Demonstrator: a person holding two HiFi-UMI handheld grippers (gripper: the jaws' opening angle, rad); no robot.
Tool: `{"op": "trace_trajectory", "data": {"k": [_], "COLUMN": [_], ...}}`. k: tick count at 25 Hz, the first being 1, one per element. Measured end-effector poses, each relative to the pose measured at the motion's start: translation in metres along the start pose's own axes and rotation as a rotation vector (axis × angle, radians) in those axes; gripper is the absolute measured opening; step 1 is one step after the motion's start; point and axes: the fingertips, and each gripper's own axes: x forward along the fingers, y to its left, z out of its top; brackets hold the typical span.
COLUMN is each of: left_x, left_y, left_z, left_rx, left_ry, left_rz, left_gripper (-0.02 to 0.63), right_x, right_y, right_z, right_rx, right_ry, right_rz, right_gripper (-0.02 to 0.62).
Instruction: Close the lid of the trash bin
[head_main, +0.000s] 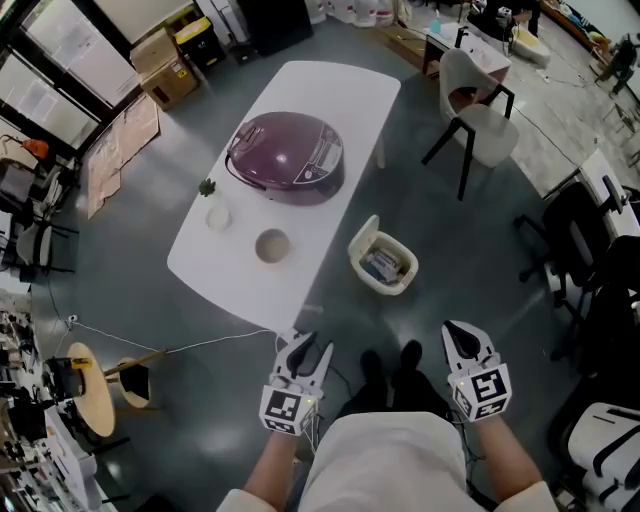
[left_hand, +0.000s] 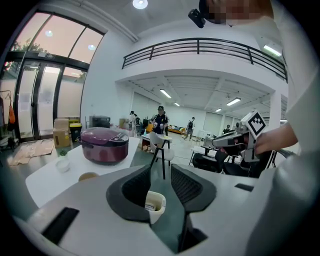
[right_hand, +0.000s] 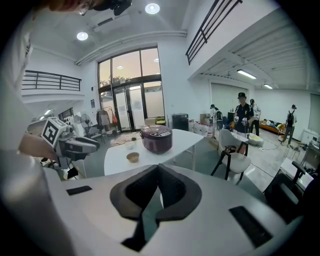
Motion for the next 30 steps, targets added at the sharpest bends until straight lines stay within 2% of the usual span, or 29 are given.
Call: {"op": "trace_trajectory", "data": {"k": [10, 21, 25, 30], "left_x": [0.06, 0.142, 0.178, 0.225], "left_y": [0.005, 0.021, 0.029, 0.039], "left_z": [0.003, 0.007, 0.0, -0.017], "left_rx": [-0.035, -0.054, -0.054, -0.056], "left_ry": [0.037, 0.095, 0.128, 0.172], "left_rz": [0.023, 0.114, 0.146, 0.183], "left_gripper": [0.152, 0.152, 0.152, 0.149], "right_x": [0.042, 0.108, 0.137, 0.168], "right_y": [-0.049, -0.115, -0.141, -0.16], "right_z": [-0.004, -0.005, -0.016, -0.03], "right_rx": [0.007, -0.026, -0.015, -0.011], "right_ry": [0.035, 0.085, 0.09, 0.145], "right_rz": [0.012, 0.117, 0.162, 0.22], "right_gripper": [0.012, 0.012, 0.012, 0.012]}}
